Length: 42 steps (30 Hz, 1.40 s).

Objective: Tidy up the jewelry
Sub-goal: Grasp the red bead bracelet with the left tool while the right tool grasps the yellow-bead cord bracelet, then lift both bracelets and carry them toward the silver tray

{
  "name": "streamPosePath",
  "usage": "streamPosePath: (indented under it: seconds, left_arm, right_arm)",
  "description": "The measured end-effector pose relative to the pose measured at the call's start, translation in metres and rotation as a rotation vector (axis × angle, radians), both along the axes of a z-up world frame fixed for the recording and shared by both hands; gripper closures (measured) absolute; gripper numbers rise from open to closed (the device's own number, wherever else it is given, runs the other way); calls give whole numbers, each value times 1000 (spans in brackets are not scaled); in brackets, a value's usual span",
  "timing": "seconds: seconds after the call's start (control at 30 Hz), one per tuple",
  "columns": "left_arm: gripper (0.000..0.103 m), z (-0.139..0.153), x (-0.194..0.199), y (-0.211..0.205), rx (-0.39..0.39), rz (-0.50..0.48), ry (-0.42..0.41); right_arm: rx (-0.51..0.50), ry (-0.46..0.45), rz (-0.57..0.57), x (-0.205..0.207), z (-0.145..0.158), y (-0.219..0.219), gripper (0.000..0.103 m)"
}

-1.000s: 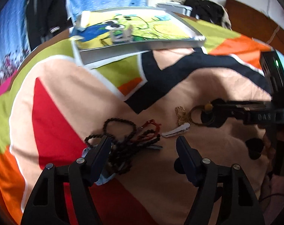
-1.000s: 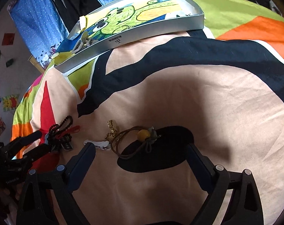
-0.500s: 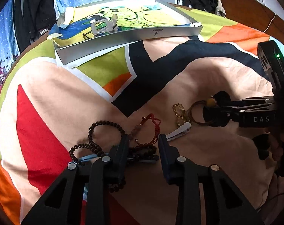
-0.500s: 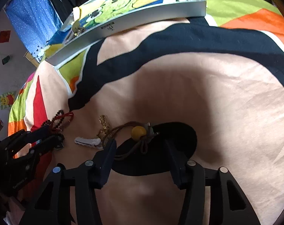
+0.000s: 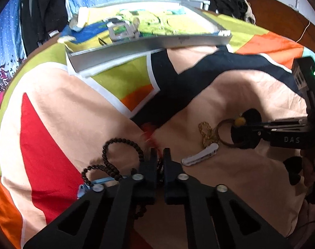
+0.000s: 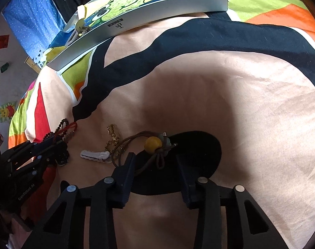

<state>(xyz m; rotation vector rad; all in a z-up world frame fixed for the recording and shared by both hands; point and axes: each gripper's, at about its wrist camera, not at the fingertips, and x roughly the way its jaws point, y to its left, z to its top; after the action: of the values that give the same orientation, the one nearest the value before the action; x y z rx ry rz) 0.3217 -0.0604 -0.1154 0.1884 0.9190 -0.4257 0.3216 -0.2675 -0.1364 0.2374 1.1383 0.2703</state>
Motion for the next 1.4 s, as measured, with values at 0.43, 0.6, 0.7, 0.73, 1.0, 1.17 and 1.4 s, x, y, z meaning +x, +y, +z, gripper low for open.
streamPosePath:
  seconds: [0.43,0.6,0.7,0.73,1.0,1.17,1.4]
  left_arm:
    - [101,49,-11,18,-201,41,-66]
    - [101,75,-15,5,-189,3,-87]
    - [101,95,-6,-2,-206,-6,-114]
    - [101,101,-1,-5,-217,-5,-120]
    - [101,139,69,-29,-261,-2,-162]
    - [101,133,126,-49,-304,18,-114]
    - [101,106,170,-70,-333,19,-32]
  right_arm:
    - [23,-149,28,-8,30,2,96]
    - [49,-271,22,-14,57,-4,96]
    - [67,-353,17,-11,74,-7,96]
    - [66,-391,17,-8,80,-8,96]
    - [50,-596,-14,40,116,-9,96]
    - [50,-600,-86,77,115,-30,96]
    - [47,-531,-155,112,95,-57,96]
